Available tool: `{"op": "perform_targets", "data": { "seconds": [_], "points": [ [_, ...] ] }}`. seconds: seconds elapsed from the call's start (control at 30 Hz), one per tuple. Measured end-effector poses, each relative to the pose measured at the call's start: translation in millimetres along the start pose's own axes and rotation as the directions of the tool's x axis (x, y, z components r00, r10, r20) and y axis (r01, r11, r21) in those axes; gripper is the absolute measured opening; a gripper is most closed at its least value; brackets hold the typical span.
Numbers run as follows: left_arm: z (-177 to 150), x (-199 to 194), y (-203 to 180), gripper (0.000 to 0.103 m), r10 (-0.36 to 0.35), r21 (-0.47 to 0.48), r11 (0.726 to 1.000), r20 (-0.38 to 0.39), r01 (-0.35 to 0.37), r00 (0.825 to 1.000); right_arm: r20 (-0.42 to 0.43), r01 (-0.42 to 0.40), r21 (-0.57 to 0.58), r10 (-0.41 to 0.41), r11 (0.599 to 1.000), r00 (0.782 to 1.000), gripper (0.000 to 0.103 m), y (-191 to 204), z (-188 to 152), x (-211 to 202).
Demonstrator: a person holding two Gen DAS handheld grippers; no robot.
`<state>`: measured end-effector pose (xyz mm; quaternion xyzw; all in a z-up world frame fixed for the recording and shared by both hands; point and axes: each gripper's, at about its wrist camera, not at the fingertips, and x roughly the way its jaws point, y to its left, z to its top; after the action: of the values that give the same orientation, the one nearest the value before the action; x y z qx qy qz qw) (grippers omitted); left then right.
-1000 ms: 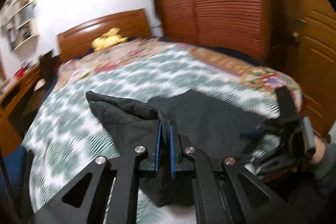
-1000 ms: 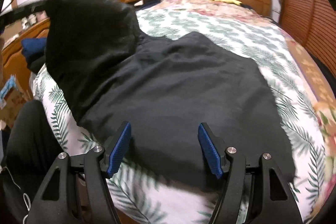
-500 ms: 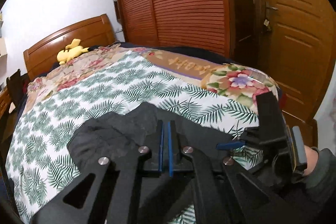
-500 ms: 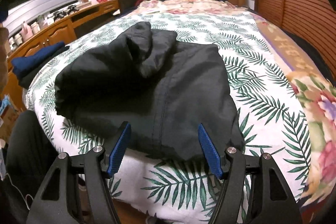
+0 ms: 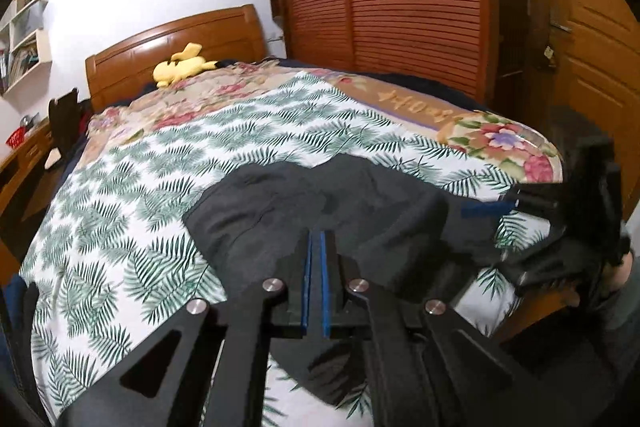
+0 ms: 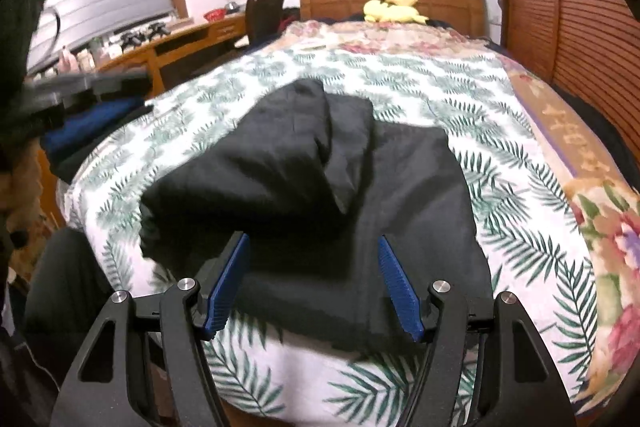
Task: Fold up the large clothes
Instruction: 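Fold the held black jacket edge over onto the jacket with the left tool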
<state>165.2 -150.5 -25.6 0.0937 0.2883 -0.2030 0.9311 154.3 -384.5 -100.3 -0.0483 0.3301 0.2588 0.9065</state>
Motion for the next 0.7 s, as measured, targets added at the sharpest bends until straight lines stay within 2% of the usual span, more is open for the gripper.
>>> {"op": "perform_targets", "data": {
  "seconds": [0.23, 0.7],
  "points": [
    [-29, 7, 19, 0.001, -0.010, -0.052, 0.999, -0.028, 0.009, 1.000, 0.066, -0.022, 0.019, 0.021, 1.000, 0.998, 0.068, 7, 18, -2],
    [-71, 20, 39, 0.002, -0.014, -0.112, 0.994, -0.074, 0.005, 0.997, 0.026, -0.041, 0.051, 0.040, 0.998, 0.999, 0.068, 9, 24, 31]
  ]
}}
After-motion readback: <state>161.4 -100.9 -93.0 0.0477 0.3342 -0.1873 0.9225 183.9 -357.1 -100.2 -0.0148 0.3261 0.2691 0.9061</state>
